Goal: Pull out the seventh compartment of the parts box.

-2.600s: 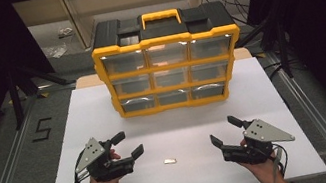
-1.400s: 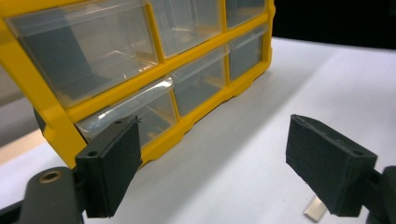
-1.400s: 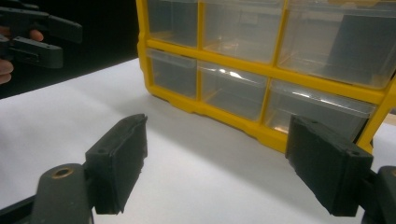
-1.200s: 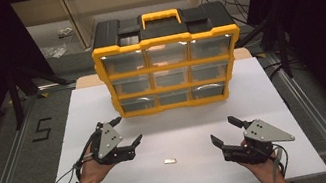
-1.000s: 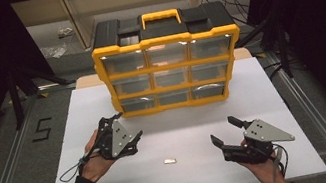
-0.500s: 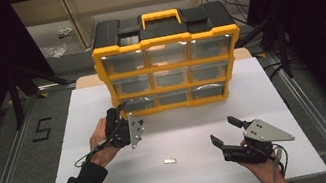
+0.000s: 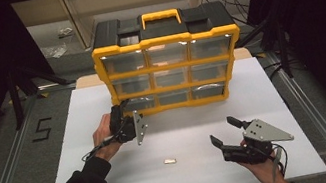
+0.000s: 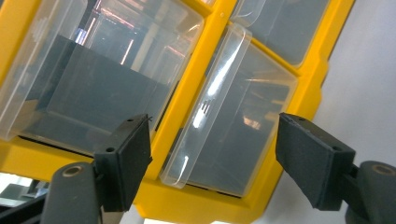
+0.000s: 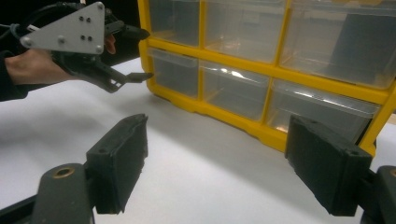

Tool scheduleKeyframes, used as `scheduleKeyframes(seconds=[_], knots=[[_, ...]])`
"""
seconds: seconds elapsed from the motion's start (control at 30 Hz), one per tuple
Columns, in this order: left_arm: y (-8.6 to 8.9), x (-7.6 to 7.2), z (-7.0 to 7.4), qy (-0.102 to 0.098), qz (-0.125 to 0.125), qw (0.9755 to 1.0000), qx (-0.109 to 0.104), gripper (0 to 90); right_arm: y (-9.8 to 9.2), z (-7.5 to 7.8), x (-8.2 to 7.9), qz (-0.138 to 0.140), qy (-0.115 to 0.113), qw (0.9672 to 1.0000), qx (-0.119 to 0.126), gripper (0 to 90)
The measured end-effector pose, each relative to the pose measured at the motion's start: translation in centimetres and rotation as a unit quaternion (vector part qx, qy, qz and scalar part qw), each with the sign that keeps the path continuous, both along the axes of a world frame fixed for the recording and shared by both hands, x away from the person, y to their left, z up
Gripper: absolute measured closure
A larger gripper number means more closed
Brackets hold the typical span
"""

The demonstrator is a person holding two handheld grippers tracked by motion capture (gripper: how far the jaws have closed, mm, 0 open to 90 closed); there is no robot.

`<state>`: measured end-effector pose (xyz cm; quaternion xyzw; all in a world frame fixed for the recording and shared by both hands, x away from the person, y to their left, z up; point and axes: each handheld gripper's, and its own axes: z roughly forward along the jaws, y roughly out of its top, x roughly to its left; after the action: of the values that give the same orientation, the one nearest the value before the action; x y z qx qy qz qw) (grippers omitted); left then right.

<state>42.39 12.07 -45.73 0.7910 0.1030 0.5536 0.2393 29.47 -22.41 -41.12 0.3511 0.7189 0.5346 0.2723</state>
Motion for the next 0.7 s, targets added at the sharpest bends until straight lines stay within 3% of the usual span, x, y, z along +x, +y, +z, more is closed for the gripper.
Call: scheduleKeyframes(seconds=[0.1, 0.13, 0.23, 0.4, 0.7], knots=[[-0.2, 0.4, -0.4, -0.019, -0.003, 0.9998, 0.007, 28.2, 0.0, 0.0, 0.0, 0.001, 0.000, 1.0000, -0.001, 22.3], [-0.2, 0.5, -0.4, -0.024, 0.001, 0.9993, 0.028, 28.6, 0.0, 0.0, 0.0, 0.001, 0.001, 1.0000, -0.001, 22.3], [-0.4, 0.7, -0.7, -0.030, 0.001, 0.9986, 0.044, 29.9, 0.1, 0.0, 0.0, 0.002, 0.001, 1.0000, -0.002, 22.3], [-0.5, 1.0, -0.9, -0.033, 0.003, 0.9986, 0.042, 29.8, 0.1, -0.1, 0.1, 0.003, 0.003, 1.0000, -0.002, 22.4], [-0.6, 1.4, -1.4, -0.050, 0.002, 0.9969, 0.062, 32.1, 0.1, -0.1, 0.1, 0.003, 0.003, 1.0000, -0.003, 22.8]])
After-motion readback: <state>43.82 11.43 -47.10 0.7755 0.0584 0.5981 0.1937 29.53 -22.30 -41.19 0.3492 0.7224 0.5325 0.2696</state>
